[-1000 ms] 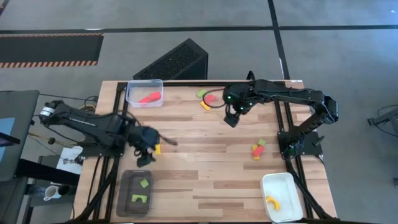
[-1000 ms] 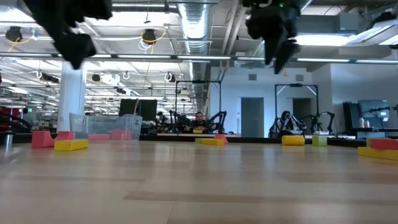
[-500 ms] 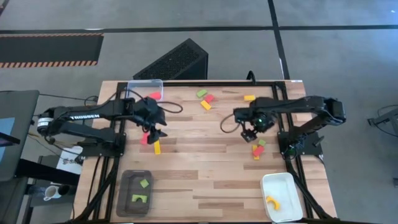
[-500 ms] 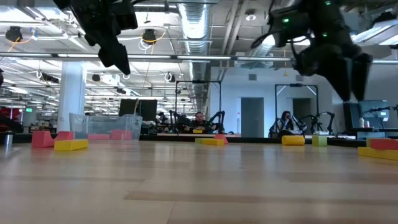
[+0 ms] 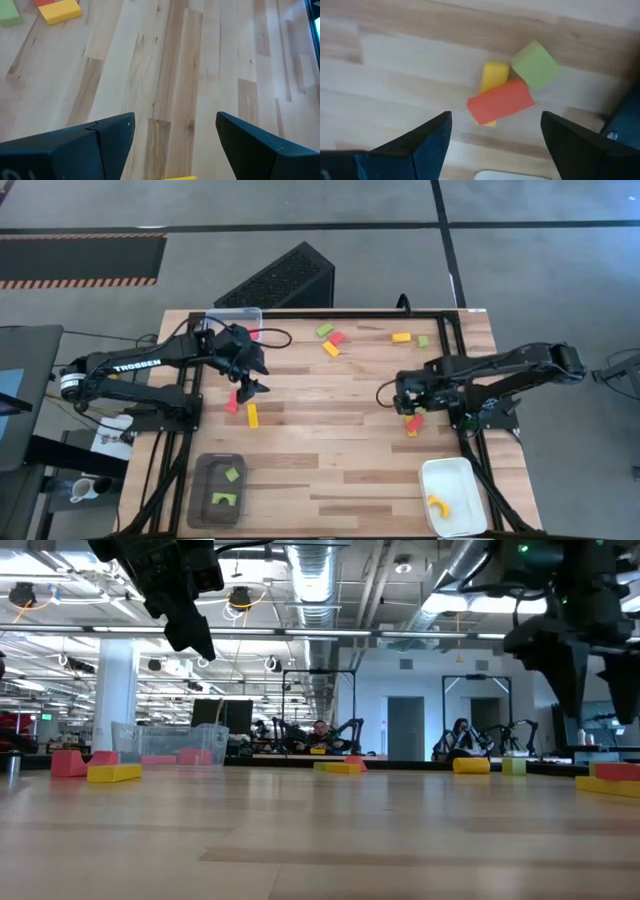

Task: Sort & place blocks by color
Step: Put the orange block into the white transparent bin

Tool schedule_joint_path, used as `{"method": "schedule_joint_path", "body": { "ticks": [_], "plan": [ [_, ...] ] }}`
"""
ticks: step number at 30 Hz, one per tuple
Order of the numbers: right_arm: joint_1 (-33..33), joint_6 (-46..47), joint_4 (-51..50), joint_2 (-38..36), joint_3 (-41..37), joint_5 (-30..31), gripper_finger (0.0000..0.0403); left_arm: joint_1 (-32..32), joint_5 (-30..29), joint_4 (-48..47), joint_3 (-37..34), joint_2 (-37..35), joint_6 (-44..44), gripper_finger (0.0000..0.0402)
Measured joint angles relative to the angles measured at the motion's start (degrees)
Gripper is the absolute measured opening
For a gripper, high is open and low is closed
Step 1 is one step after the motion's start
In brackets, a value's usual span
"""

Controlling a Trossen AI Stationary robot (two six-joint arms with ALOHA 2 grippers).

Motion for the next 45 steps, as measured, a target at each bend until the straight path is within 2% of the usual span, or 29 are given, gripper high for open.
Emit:
{"method": "schedule_joint_path", "body": {
  "ticks": [7, 14, 20, 26, 32, 37, 45],
  "plan": [
    [8.81, 14.88, 0.82, 3.93, 0.0, 2.03, 0.0328, 0.06, 0.24, 0.45, 0.0, 0.0, 0.47, 0.026],
    [11.65, 20.44, 4.13, 10.34, 0.0, 2.89, 0.0328, 0.06, 0.26, 2.07, 0.0, 0.0, 0.9, 0.026],
    [11.6, 20.89, 8.9, 14.76, -0.44, 3.2, 0.0328, 0.06, 1.58, 2.06, 0.0, 0.0, 0.78, 0.026],
    [11.17, 22.12, 18.32, 15.22, -6.09, 3.44, 0.0328, 0.04, 2.31, 1.23, 0.0, 0.0, 0.61, 0.026],
    [11.2, 22.82, 18.29, 15.17, -6.15, 4.1, 0.0328, 0.06, 2.31, 0.74, 0.0, 0.0, 0.57, 0.026],
    [11.39, 23.42, 16.58, 14.21, -5.23, 6.9, 0.0326, 0.06, 2.31, 0.74, 0.0, 0.0, 0.6, 0.026],
    [11.39, 23.24, 15.07, 13.86, -5.2, 7.11, 0.0288, 0.06, 2.33, 0.81, 0.0, 0.0, 0.6, 0.026]
  ]
}}
